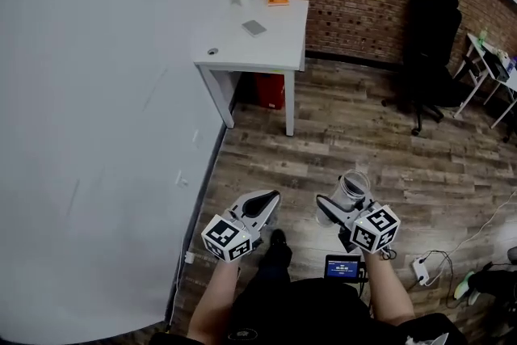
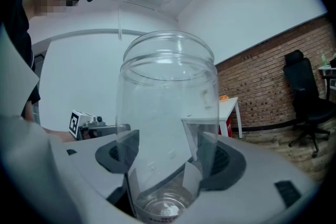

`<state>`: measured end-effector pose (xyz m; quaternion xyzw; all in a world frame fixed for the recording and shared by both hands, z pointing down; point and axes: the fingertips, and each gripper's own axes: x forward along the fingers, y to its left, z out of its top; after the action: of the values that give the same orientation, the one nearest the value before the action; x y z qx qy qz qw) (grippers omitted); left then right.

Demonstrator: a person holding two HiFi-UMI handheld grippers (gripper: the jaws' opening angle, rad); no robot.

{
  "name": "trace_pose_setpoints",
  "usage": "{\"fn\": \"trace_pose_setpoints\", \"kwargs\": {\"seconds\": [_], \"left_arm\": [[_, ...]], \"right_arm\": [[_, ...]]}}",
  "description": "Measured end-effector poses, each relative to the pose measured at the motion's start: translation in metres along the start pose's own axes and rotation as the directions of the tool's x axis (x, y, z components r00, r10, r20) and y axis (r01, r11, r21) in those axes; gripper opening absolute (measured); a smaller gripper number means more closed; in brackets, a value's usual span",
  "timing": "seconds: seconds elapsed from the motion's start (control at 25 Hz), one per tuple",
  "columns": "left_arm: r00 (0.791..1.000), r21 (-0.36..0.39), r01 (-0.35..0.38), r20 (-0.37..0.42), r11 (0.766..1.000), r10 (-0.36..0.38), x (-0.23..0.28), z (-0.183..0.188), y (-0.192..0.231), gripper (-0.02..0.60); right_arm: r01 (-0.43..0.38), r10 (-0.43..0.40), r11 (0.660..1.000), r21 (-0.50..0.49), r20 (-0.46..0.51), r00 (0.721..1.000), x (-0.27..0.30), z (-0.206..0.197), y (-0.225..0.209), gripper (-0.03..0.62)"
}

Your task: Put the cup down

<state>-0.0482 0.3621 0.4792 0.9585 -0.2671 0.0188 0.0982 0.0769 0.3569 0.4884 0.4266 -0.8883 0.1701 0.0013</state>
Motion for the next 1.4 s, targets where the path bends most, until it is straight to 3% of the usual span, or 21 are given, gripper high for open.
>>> {"fn": "trace_pose_setpoints", "kwargs": {"seconds": [0.36, 0.68, 1.12, 1.4], "left_arm": [[0.999, 0.045, 0.046, -0.02, 0.998, -0.045, 0.052, 0.037, 0.124, 0.018], [0.999, 0.017, 0.031, -0.013, 0.999, -0.031, 0.071, 0.037, 0.194, 0.018], [0.999, -0.008, 0.001, -0.04, 1.0, -0.001, 0.147, 0.029, 0.287, 0.018], [0.997, -0.022, -0.022, -0.069, 1.0, 0.02, 0.229, 0.05, 0.375, 0.018]], "right_arm": [[0.052, -0.052, 0.998, -0.019, 0.023, 0.998, 0.119, 0.063, -0.066, 0.356], [0.047, -0.047, 0.999, -0.019, 0.008, 0.999, 0.185, 0.071, -0.096, 0.356], [-0.028, 0.028, 0.999, -0.015, -0.021, 0.999, 0.287, 0.083, -0.187, 0.356], [-0.107, 0.106, 0.994, -0.027, -0.041, 0.994, 0.384, 0.124, -0.269, 0.356]]}}
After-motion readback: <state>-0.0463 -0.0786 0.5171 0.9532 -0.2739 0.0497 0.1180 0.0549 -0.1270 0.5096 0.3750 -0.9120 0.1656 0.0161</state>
